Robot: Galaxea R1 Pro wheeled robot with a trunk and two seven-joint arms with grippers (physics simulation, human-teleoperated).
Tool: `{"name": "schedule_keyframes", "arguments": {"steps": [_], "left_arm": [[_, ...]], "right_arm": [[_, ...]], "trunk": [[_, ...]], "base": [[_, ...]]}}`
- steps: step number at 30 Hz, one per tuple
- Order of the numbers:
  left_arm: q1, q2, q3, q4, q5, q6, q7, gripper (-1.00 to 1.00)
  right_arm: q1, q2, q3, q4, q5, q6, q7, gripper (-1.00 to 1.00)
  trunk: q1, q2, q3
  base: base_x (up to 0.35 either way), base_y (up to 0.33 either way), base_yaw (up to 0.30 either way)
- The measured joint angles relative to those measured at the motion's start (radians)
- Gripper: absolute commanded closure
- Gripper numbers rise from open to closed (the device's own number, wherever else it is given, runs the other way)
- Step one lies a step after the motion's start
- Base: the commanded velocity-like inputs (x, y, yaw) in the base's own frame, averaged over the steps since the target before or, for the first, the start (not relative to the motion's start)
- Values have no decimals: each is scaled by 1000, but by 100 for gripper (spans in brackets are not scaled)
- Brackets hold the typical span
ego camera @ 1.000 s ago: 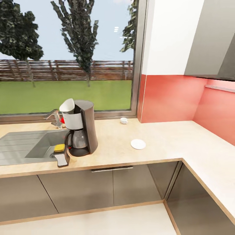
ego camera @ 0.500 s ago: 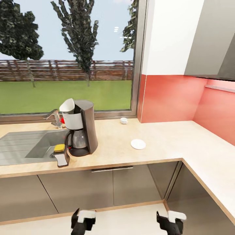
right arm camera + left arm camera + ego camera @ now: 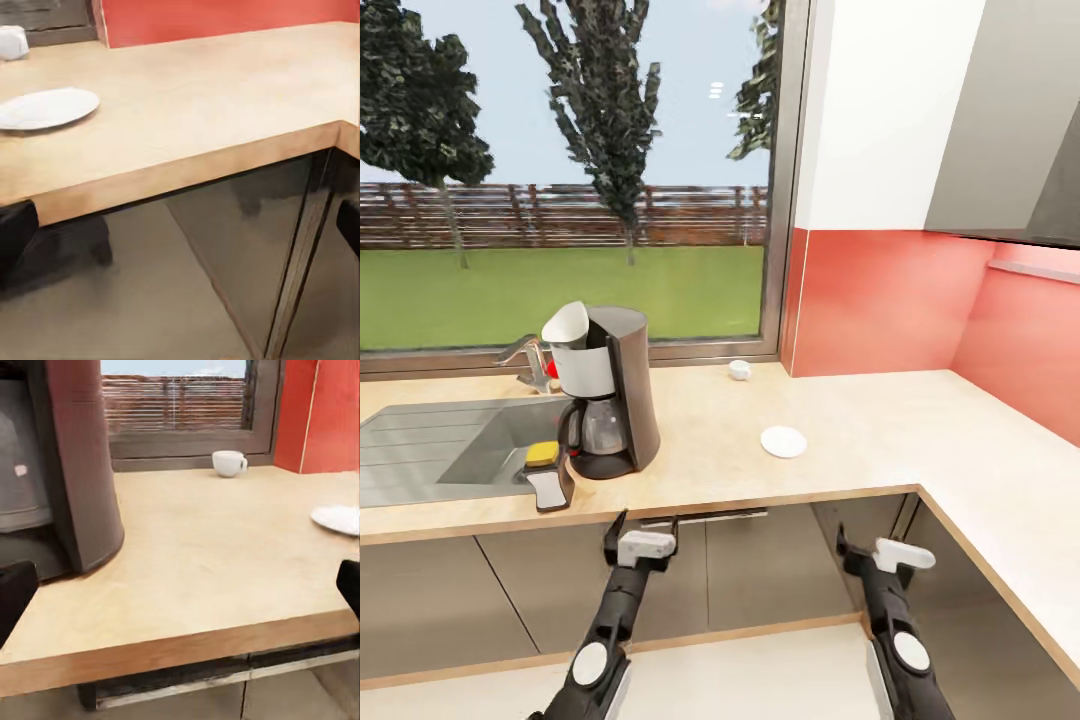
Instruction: Set up a coffee station on the kitchen countertop: keep the coffee maker on the countertop, move the bottle of coffee from the kitchen shelf to the counter next to the coffee maker, place a paper coffee filter on top of the coffee maker, put the saucer next to the coffee maker with the coffee cup on the saucer, and place the electric kettle next to the coffee maker.
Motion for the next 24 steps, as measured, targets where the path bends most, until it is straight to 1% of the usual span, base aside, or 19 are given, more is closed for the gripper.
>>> {"name": "schedule_keyframes", "arguments": {"steps": [1, 3, 4, 6, 7, 8, 9, 10, 11, 12, 13, 15, 16, 17, 19, 20, 21, 22, 24], "left_arm": [[0, 0, -14, -38, 1, 1, 0, -100], [0, 0, -30, -104, 2, 14, 0, -100], [-1, -1, -32, -119, 2, 21, 0, -100], [-2, -2, -42, -166, 2, 68, 0, -100], [-8, -3, -50, -185, 2, 100, 1, -100], [-14, -3, -53, -193, 3, 118, 1, -100], [-32, -3, -58, -204, 5, 152, 1, -100], [-44, -3, -60, -208, 8, 170, 1, -100], [-72, -3, -63, -213, 19, 206, 1, -100], [-105, -3, -64, -216, 38, 245, 1, -100], [-125, -3, -65, -216, 52, 267, 2, -100], [-201, 1, -62, -211, 121, 360, 3, -100], [-244, 4, -60, -201, 164, 415, 2, -100], [-268, 5, -59, -194, 188, 446, 1, -100], [-364, 11, -56, -145, 285, 563, -4, -100], [-392, 14, -55, -126, 310, 591, -4, -100], [-442, 19, -55, -85, 355, 639, -6, -100], [-470, 23, -55, -60, 377, 661, -7, -100], [-571, 38, -55, 51, 453, 723, -20, -100]], "right_arm": [[0, 0, 27, -25, -31, 0, 0, -100], [0, 0, 70, -69, -84, 0, -1, -100], [0, 0, 78, -79, -94, 0, -2, -100], [0, 0, 100, -116, -122, 1, -2, -100], [0, 0, 106, -131, -130, 2, -2, -100], [0, 0, 108, -139, -133, 3, -2, -100], [-1, 0, 111, -151, -137, 4, -2, -100], [-3, 0, 112, -156, -139, 5, -2, -100], [-9, 0, 114, -162, -141, 9, -2, -100], [-22, 0, 115, -166, -142, 16, -2, -100], [-32, 0, 115, -167, -142, 24, -2, -100], [-82, 0, 116, -173, -143, 80, -3, -100], [-111, 0, 116, -173, -143, 129, -3, -100], [-128, 0, 116, -173, -143, 159, -3, -100], [-195, 0, 115, -171, -145, 291, -1, -100], [-214, 0, 115, -170, -146, 330, -1, -100], [-248, 0, 114, -170, -150, 405, 0, -100], [-266, 0, 114, -170, -153, 444, 0, -100], [-332, -8, 113, -171, -169, 583, 2, -100]], "trunk": [[0, 0, 0], [0, 0, 0], [0, 0, 0], [0, 0, 0], [0, 0, 0], [0, 0, 0], [0, 0, 0], [0, 0, 0], [0, 0, 0], [0, 0, 0], [0, 0, 0], [0, 0, 0], [0, 1, 0], [0, 0, 0], [0, 1, 0], [0, 1, 0], [0, 1, 0], [0, 1, 0], [0, 1, 0]], "base": [[0, 0, 0], [0, 0, 0], [0, 0, 0], [0, 0, 0], [0, 0, 0], [0, 0, 0], [0, 0, 0], [0, 0, 0], [0, 0, 0], [0, 0, 0], [0, 0, 0], [0, 0, 0], [0, 0, 0], [0, 0, 0], [0, 0, 0], [0, 0, 0], [0, 0, 0], [0, 0, 0], [0, 0, 0]]}}
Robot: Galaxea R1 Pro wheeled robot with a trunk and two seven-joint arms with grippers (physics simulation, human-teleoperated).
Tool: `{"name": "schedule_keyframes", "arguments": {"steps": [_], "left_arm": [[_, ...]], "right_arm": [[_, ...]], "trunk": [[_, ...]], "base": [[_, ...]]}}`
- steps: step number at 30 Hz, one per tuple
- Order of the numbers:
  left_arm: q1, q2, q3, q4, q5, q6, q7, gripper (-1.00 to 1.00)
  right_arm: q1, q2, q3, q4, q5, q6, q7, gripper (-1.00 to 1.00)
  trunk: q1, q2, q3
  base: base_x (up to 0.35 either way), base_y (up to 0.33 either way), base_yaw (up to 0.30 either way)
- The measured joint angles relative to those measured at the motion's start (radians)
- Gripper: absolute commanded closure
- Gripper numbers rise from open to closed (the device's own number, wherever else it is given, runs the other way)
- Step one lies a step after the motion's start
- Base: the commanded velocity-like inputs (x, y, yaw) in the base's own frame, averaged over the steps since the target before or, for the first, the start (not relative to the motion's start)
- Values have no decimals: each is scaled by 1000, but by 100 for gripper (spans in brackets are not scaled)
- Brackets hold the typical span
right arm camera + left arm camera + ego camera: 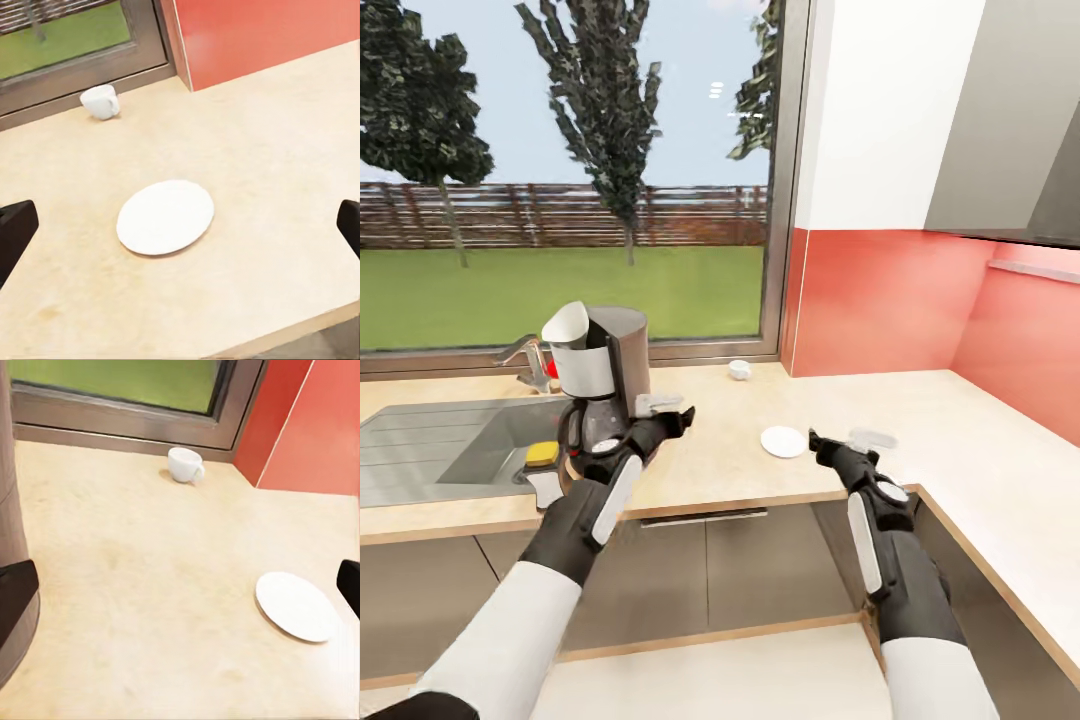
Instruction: Set up a coffee station on the kitchen countertop: keep the coffee maker on the countertop, move the bottle of coffee from the kitchen shelf to the counter next to the coffee maker, place a paper coffee filter on top of the coffee maker, put the saucer next to the coffee maker with the coffee cup on the saucer, and place the electric kettle next to the coffee maker.
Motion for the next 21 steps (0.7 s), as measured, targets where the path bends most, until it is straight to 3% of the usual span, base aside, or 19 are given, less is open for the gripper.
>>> {"name": "schedule_keyframes", "arguments": {"steps": [3, 5, 7, 9, 10, 12, 15, 18, 21], "left_arm": [[-90, 11, -1, 115, 65, 39, -28, -100], [-154, 18, -2, 206, 120, 80, -65, -100], [-183, 21, -2, 255, 147, 122, -85, -100], [-203, 23, -2, 294, 167, 179, -100, -100], [-207, 23, -2, 301, 171, 192, -102, -100], [-215, 24, -2, 314, 181, 223, -107, -100], [-211, 23, -3, 319, 186, 238, -120, -100], [-206, 25, -3, 321, 187, 243, -149, -100], [-203, 29, -3, 322, 186, 244, -185, -100]], "right_arm": [[-58, -18, -1, 0, -22, 128, 1, -100], [-106, -48, -2, 1, -52, 247, 2, -100], [-130, -74, -7, 1, -91, 325, 2, -100], [-146, -115, -23, 2, -178, 398, 2, -100], [-149, -126, -27, 3, -206, 410, 2, -100], [-154, -169, -37, 9, -315, 437, 2, -100], [-156, -210, -39, 7, -439, 450, 2, -100], [-157, -226, -36, 9, -502, 455, 2, -100], [-157, -230, -35, 14, -519, 456, 3, -100]], "trunk": [[0, 0, 0], [0, 0, 0], [0, 0, 0], [0, 0, 0], [0, 0, 0], [0, 0, 0], [0, 0, 0], [0, 0, 0], [0, 0, 0]], "base": [[0, 0, 0], [0, 0, 0], [0, 0, 0], [0, 0, 0], [0, 0, 0], [0, 0, 0], [0, 0, 0], [0, 0, 0], [0, 0, 0]]}}
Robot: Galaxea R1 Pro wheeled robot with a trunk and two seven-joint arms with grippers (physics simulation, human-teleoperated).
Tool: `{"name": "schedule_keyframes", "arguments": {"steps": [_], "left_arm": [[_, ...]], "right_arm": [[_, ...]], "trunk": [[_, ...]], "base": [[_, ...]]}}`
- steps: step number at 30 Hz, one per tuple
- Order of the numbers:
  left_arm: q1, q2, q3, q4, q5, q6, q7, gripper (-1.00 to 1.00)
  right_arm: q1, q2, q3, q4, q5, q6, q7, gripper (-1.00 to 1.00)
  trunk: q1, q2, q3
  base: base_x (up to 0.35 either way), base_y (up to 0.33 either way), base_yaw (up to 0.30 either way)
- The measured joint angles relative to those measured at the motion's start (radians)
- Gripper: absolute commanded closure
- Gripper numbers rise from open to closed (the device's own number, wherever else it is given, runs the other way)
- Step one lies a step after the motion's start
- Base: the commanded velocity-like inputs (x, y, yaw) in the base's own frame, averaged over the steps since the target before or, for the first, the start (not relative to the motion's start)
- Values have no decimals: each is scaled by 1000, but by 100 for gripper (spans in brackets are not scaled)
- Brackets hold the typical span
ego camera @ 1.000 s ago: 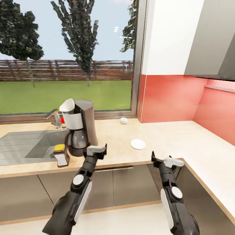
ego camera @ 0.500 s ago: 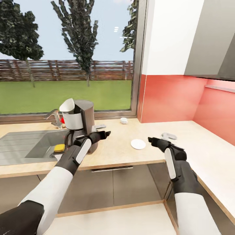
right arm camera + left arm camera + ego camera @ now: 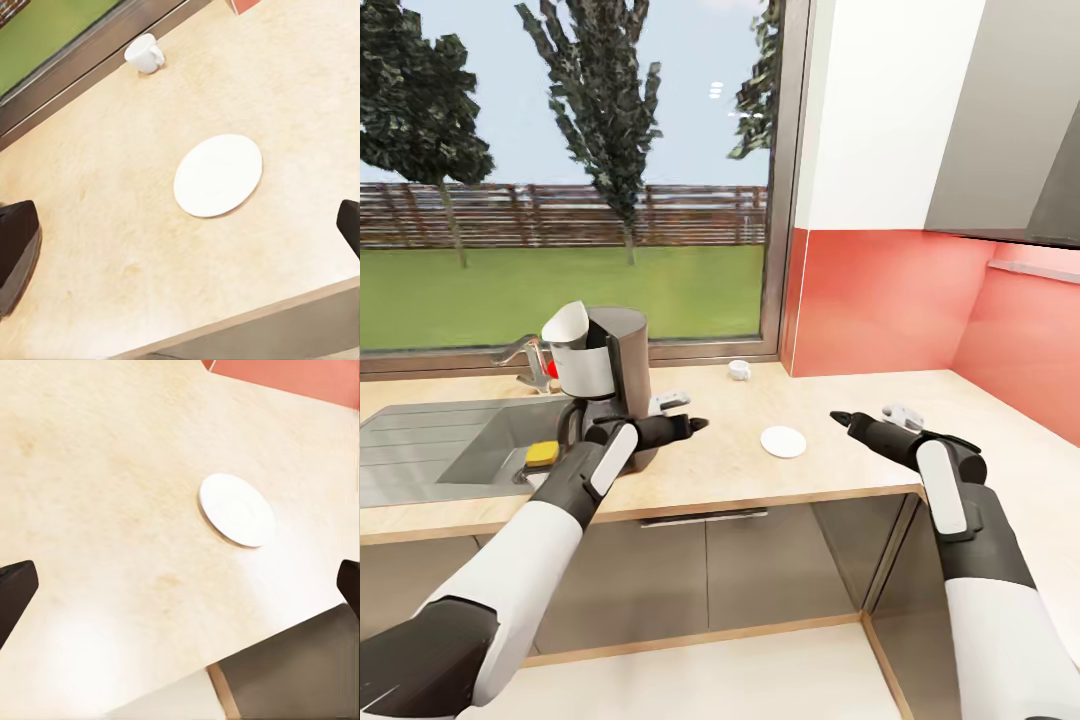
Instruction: Set up a coffee station on the kitchen countertop: keep the coffee maker on the countertop, move the bottle of coffee from the kitchen shelf to the counter next to the coffee maker, place a paper coffee filter on top of the coffee maker, put the saucer next to the coffee maker with the coffee cup on the saucer, and place the electric kettle next to the coffee maker.
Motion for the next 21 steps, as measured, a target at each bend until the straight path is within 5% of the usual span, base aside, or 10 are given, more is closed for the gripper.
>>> {"name": "schedule_keyframes", "arguments": {"steps": [7, 13, 21], "left_arm": [[8, 16, -1, -5, -7, -7, -108, -100], [39, 16, -2, -11, -7, -13, -119, -100], [76, 15, -1, -11, -6, -20, -123, -100]], "right_arm": [[1, -3, 2, 24, -8, 1, 1, -100], [1, 4, 3, 40, -9, 1, 0, -100], [2, 0, 3, 60, -7, 1, 0, -100]], "trunk": [[0, 0, 0], [0, 0, 0], [0, 0, 0]], "base": [[0, 0, 0], [0, 0, -9], [230, 0, -272]]}}
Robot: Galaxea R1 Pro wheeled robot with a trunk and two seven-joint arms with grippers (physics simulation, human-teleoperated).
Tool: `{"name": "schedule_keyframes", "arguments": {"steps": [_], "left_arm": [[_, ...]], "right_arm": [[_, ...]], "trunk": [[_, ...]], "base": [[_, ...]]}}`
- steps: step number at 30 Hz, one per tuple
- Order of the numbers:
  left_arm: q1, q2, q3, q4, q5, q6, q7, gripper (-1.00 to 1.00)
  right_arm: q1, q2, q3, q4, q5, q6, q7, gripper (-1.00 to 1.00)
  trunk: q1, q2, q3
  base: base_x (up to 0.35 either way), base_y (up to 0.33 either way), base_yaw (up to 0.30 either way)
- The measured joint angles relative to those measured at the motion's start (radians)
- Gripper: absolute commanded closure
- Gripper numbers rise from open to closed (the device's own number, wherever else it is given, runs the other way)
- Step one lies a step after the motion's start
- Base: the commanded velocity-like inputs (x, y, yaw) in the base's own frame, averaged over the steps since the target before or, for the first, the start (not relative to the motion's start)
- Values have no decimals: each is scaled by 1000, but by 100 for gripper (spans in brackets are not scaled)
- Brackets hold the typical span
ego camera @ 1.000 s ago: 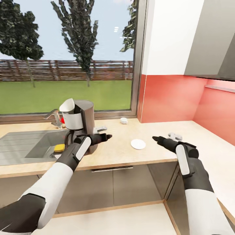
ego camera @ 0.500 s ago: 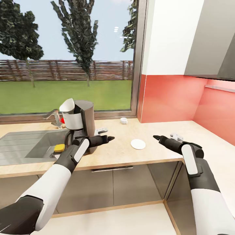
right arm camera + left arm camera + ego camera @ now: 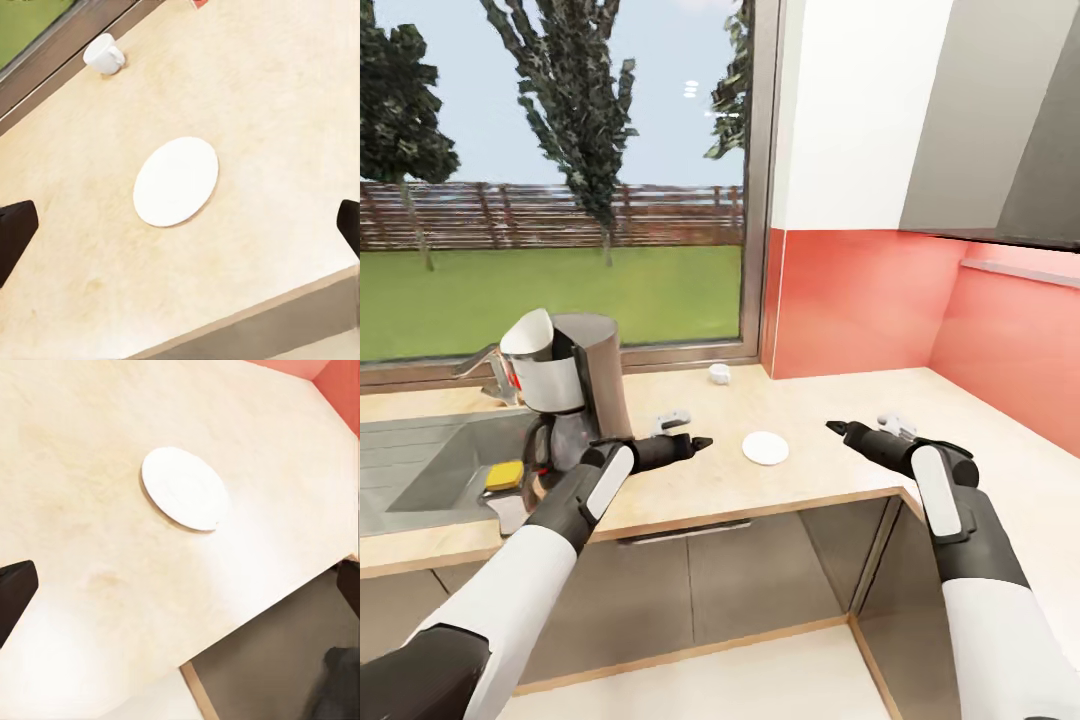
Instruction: Set up a coffee station on the kitchen countertop: keep the coffee maker on the countertop, move the bottle of coffee from the kitchen shelf to the counter next to the coffee maker, place a paper coffee filter on top of the coffee maker, put the saucer next to the coffee maker with the coffee cup on the saucer, and place the electric kettle next to the coffee maker.
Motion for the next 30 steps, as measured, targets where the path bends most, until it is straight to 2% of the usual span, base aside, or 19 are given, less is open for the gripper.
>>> {"name": "schedule_keyframes", "arguments": {"steps": [7, 11, 19, 23, 30], "left_arm": [[2, -1, 0, 1, 0, 0, 1, -100], [9, -4, 0, 1, 1, 0, 0, -100], [14, -8, 2, 10, 1, 0, 0, -100], [23, -8, 2, 12, 2, 0, 0, -100], [47, -8, 2, 12, 4, 2, 0, -100]], "right_arm": [[-1, 3, 2, 49, 0, 1, -3, -100], [0, 2, 2, 69, -1, 1, -3, -100], [0, 3, 2, 110, -7, 5, -1, -100], [1, 5, 2, 137, -7, 45, -3, -100], [0, 6, 2, 149, -10, 57, -3, -100]], "trunk": [[0, 0, -1], [0, 0, -2], [0, 0, -2], [0, 0, -2], [0, 0, -2]], "base": [[55, 0, -192], [92, 0, -28], [281, 0, -3], [49, 0, 0], [5, 0, 0]]}}
